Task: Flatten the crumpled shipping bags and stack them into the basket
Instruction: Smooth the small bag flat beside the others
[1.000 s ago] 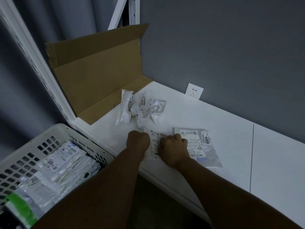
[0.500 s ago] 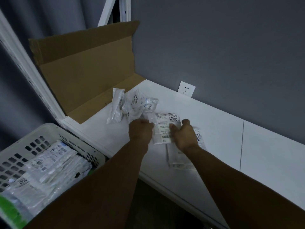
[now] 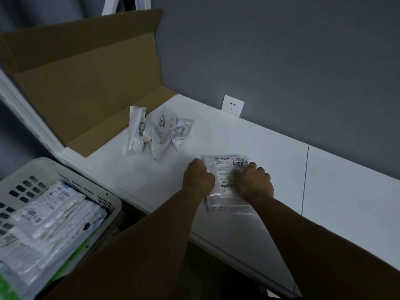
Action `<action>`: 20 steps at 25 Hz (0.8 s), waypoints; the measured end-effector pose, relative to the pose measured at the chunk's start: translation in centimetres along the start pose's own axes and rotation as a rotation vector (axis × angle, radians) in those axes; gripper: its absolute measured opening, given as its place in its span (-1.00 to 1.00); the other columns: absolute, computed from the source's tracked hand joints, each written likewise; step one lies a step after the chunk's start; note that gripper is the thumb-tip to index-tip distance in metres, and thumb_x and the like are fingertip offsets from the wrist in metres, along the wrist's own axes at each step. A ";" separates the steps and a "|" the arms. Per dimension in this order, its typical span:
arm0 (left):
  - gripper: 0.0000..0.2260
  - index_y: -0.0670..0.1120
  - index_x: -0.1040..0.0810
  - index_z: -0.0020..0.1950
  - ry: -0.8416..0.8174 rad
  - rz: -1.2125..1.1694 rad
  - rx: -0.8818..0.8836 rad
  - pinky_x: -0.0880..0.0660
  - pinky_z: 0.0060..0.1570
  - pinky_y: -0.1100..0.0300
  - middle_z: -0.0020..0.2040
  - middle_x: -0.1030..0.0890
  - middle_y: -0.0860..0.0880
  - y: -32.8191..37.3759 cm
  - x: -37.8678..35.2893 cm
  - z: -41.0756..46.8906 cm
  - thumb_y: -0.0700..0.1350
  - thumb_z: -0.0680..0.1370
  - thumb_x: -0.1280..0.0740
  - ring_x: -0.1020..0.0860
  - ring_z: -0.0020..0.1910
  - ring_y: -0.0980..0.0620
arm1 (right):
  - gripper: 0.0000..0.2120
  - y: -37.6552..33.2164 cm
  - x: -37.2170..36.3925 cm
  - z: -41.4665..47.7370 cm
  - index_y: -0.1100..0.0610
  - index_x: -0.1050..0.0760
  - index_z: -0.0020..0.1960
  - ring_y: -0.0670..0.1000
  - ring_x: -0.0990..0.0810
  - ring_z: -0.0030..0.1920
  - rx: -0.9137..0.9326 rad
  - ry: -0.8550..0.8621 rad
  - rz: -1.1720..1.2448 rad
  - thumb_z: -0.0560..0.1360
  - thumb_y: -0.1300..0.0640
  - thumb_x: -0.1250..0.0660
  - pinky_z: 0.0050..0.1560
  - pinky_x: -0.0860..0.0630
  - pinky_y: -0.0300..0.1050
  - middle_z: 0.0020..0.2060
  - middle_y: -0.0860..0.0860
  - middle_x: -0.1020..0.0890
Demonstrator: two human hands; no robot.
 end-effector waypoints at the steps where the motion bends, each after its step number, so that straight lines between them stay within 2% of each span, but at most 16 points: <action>1: -0.55 -0.17 -0.47 0.24 0.002 -0.006 0.018 -0.55 0.15 -0.01 0.14 -0.58 -0.13 -0.1 0.0 0.0 -0.35 0.37 -0.43 -0.57 0.13 -0.16 | -0.46 0.2 0.0 0.0 0.22 -0.28 0.42 0.27 -0.39 0.35 -0.013 -0.005 -0.004 0.65 -0.17 -0.10 0.28 -0.39 0.13 0.35 0.25 -0.42; 5: -0.48 -0.19 -0.37 0.35 0.018 -0.006 0.069 -0.52 0.19 0.04 0.20 -0.55 -0.16 -0.6 0.1 0.2 -0.33 0.42 -0.42 -0.54 0.18 -0.16 | -0.46 0.0 0.1 -0.3 0.20 -0.31 0.40 0.24 -0.37 0.33 -0.026 0.051 -0.077 0.63 -0.19 -0.07 0.26 -0.38 0.13 0.32 0.22 -0.40; 9: -0.55 -0.22 -0.36 0.38 0.075 -0.028 0.080 -0.43 0.10 0.20 0.23 -0.52 -0.15 -0.3 1.2 0.0 -0.30 0.50 -0.33 -0.52 0.22 -0.13 | -0.53 -2.6 0.6 -0.9 0.16 -0.38 0.34 0.19 -0.40 0.26 0.164 0.209 -0.221 0.62 -0.17 -0.11 0.22 -0.39 0.12 0.24 0.16 -0.43; 13: -0.63 -0.25 -0.40 0.36 0.189 -0.049 0.008 -0.39 0.11 0.21 0.16 -0.56 -0.16 0.3 4.8 -0.9 -0.32 0.55 -0.28 -0.52 0.23 -0.13 | -0.60 -7.3 -0.7 -1.3 0.14 -0.44 0.32 0.19 -0.41 0.26 0.281 0.226 -0.193 0.60 -0.08 -0.18 0.26 -0.39 0.14 0.23 0.15 -0.46; 17: -0.69 -0.18 -0.54 0.21 0.484 -0.208 0.006 -0.45 0.16 0.12 0.17 -0.59 -0.15 -0.1 11.8 0.3 -0.35 0.49 -0.29 -0.54 0.18 -0.13 | -0.61 -13.2 -2.1 -1.2 0.18 -0.43 0.32 0.22 -0.39 0.24 0.415 0.165 -0.115 0.57 0.00 -0.23 0.20 -0.38 0.12 0.21 0.18 -0.45; 20: -0.68 -0.15 -0.58 0.19 0.621 -0.164 -0.030 -0.52 0.19 -0.08 0.19 -0.55 -0.21 -0.7 16.3 2.7 -0.30 0.44 -0.38 -0.52 0.20 -0.22 | -0.60 -17.8 -1.8 -0.8 0.15 -0.43 0.38 0.23 -0.39 0.26 0.527 0.160 -0.040 0.60 0.02 -0.22 0.24 -0.42 0.11 0.25 0.19 -0.46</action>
Point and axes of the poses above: each hand's wrist, its own z-axis towards the middle knuckle, its own x-axis out of the back of the hand, y = z × x, the point moved 6 cm from there along z, towards the middle knuckle
